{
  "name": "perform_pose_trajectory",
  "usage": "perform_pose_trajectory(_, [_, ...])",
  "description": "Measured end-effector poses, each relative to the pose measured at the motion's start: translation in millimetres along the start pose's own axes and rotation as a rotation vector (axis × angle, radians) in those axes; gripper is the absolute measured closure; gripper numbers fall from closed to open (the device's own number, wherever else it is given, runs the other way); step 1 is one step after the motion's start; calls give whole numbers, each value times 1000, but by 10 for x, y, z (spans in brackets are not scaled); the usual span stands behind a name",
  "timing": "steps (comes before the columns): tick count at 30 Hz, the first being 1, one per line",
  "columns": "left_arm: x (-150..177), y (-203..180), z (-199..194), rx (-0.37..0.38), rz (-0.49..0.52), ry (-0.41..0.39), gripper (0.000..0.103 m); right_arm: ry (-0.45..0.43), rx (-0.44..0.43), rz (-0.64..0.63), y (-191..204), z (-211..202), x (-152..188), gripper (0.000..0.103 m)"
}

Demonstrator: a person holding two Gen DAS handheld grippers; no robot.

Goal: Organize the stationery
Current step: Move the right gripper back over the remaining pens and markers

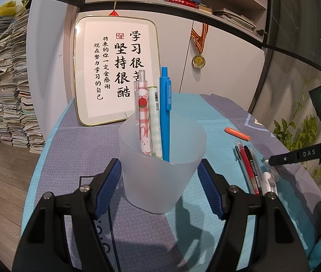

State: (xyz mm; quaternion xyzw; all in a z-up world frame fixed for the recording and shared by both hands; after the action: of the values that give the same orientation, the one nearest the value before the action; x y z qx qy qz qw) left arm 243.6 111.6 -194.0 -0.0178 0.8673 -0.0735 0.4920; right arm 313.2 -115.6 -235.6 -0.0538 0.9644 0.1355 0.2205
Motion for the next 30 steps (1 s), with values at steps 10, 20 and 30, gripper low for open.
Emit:
perform_pose_trajectory(10, [0, 0, -2, 0, 2, -1, 34, 21, -25, 129, -200, 285, -169, 92])
perform_pose_trajectory(20, [12, -5, -10, 0, 4, -1, 34, 37, -34, 186, -214, 497, -236, 92])
perform_pose_trajectory(30, [13, -7, -9, 0, 4, -2, 34, 36, -10, 119, -97, 636, -162, 87])
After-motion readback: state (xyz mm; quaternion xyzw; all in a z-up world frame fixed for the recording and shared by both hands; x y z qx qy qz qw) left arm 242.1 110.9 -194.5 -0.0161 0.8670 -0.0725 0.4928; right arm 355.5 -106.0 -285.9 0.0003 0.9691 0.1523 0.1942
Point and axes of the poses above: each gripper's, at about its wrist camera, not at the fingertips, and z roughly the way its jaws point, y to its left, x to its underside, the point moved 7 cm from there along z, roughly the way its jaws point, and after that the axes turned 1 degree about -y, right-handed, at the moved point
